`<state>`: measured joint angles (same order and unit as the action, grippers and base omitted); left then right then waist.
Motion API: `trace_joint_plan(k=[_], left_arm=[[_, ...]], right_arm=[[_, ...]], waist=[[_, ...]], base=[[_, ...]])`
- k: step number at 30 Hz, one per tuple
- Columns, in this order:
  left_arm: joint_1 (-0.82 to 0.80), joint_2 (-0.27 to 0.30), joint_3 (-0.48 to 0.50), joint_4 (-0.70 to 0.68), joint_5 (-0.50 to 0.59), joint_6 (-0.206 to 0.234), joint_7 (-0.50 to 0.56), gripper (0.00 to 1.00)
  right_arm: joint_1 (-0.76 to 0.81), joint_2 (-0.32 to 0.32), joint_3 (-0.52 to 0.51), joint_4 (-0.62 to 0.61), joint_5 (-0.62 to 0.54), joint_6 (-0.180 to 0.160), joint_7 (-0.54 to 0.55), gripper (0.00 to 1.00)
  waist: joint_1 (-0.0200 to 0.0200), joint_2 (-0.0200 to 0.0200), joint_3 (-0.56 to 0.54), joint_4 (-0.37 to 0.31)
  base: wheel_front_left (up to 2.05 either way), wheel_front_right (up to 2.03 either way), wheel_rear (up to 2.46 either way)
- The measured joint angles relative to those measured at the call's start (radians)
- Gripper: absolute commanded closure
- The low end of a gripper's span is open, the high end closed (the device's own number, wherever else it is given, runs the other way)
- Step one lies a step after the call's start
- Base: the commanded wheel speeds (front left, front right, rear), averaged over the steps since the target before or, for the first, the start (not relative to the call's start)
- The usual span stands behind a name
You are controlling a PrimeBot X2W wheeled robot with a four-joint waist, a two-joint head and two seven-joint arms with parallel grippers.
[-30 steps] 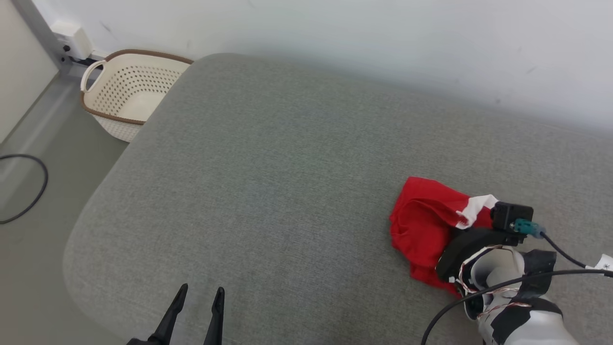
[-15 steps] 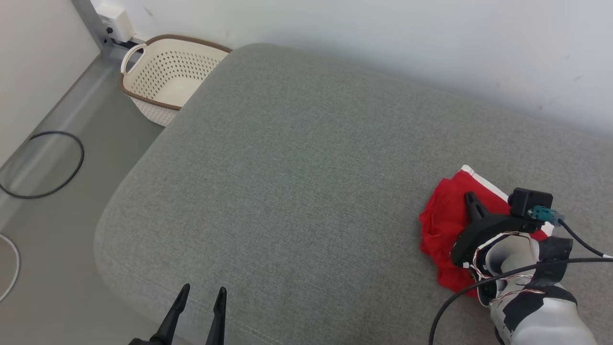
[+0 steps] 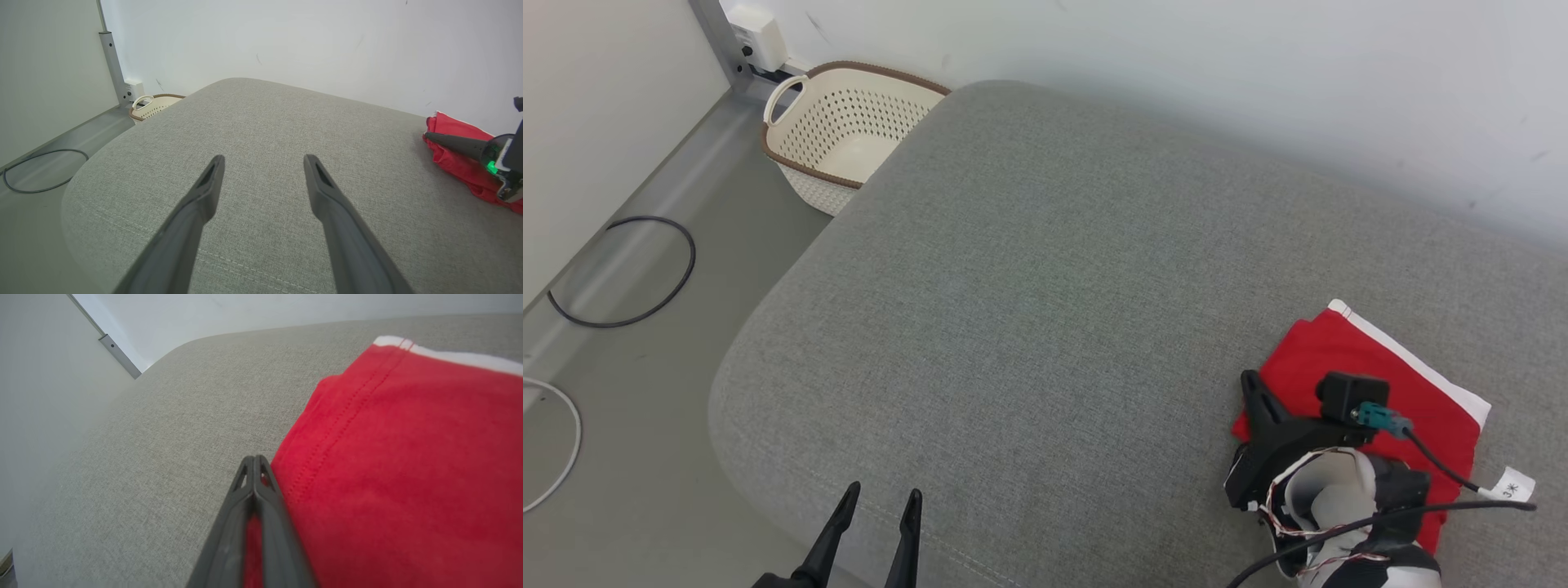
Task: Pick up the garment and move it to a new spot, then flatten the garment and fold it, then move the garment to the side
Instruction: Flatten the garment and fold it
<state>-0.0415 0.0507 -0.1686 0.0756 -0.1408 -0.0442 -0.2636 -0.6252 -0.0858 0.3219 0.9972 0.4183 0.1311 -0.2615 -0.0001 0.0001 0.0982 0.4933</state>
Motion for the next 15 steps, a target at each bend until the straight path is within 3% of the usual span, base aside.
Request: trace_joint_plan(k=[8, 15], left_arm=[[0.002, 0.0, 0.007, -0.005, -0.004, 0.009, 0.0, 0.0], [0.006, 0.0, 0.021, -0.006, -0.002, 0.009, 0.0, 0.0]], right_arm=[[0.016, 0.023, 0.067, -0.054, 0.034, 0.0, 0.0, 1.0], [0.015, 0.002, 0.076, -0.142, 0.066, 0.0, 0.0, 1.0]], waist=[[0.0, 0.0, -0.006, -0.029], [0.0, 0.0, -0.015, -0.069]], base=[[0.0, 0.0, 0.0], [0.0, 0.0, 0.0]])
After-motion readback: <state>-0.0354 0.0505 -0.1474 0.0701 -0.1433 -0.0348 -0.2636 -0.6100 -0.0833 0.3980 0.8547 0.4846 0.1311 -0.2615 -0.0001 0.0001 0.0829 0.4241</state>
